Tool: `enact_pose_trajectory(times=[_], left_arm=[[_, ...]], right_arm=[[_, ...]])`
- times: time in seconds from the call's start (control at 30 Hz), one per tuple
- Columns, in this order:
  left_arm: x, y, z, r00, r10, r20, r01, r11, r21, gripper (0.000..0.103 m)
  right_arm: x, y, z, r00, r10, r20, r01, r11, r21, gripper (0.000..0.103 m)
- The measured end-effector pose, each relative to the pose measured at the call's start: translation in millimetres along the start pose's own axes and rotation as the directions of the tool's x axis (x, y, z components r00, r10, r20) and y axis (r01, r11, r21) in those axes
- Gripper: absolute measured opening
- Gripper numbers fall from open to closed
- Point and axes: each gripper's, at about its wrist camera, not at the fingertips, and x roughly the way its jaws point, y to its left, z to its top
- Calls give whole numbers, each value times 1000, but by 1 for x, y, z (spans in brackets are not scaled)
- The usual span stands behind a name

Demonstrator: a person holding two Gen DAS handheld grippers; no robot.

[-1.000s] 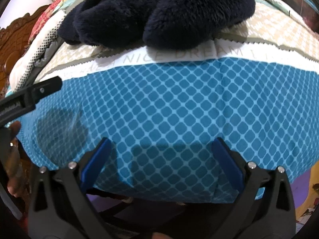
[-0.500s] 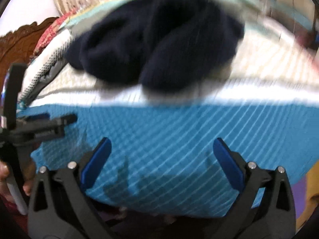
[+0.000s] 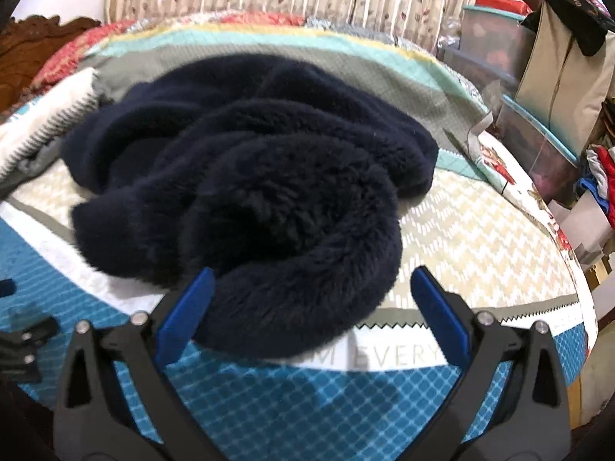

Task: Fold large clothes
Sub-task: 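Grasp a fleece edge with the right gripper while the left gripper grasps another edge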

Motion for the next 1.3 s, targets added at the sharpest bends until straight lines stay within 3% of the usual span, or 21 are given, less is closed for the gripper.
enact_pose_trajectory(times=[0.07,0.13,0.23,0.43,0.53,0.7,0.87,0.93,1.03,1.13,1.2,1.3], left_arm=[[-2,1,-1,1000,0,2,0,1000,-1,102],[-2,2,-1,1000,0,2,0,1000,-3,102],[-2,4,1,1000,1,-1,-1,1000,-5,102],[-1,3,1,1000,-2,-7,2,1000,1,102],[-1,4,0,1000,-1,-6,1,1000,-3,102],[1,6,-1,1000,0,-11,0,1000,-2,102],[40,23,1,995,-20,-94,15,998,-54,102],[56,28,0,991,-38,-126,28,997,-75,102],[56,26,-1,996,-31,-84,26,998,-65,102],[54,27,-4,993,-72,-93,64,994,-92,102],[43,31,0,976,-189,-106,169,971,-170,102],[15,24,18,903,-428,-33,406,875,-264,102]], right_arm=[[9,2,-3,1000,0,-30,-1,1000,-24,44],[8,-1,-6,999,39,-37,-39,999,-6,27],[-2,-1,-11,997,71,-28,-71,997,-3,18],[-38,23,-36,975,218,-53,-221,972,-80,14],[-56,37,-54,941,327,-89,-334,939,-81,14],[-63,55,-84,893,422,-157,-435,899,-59,14],[-38,48,-104,898,385,-216,-387,921,32,15],[-38,45,-106,905,374,-204,-373,927,42,26],[-50,37,-107,929,332,-164,-336,942,2,68],[-67,28,-102,940,315,-128,-322,946,-34,73],[-77,15,-93,956,285,-75,-289,956,-53,77],[-85,7,-71,963,269,16,-266,959,-98,78]])
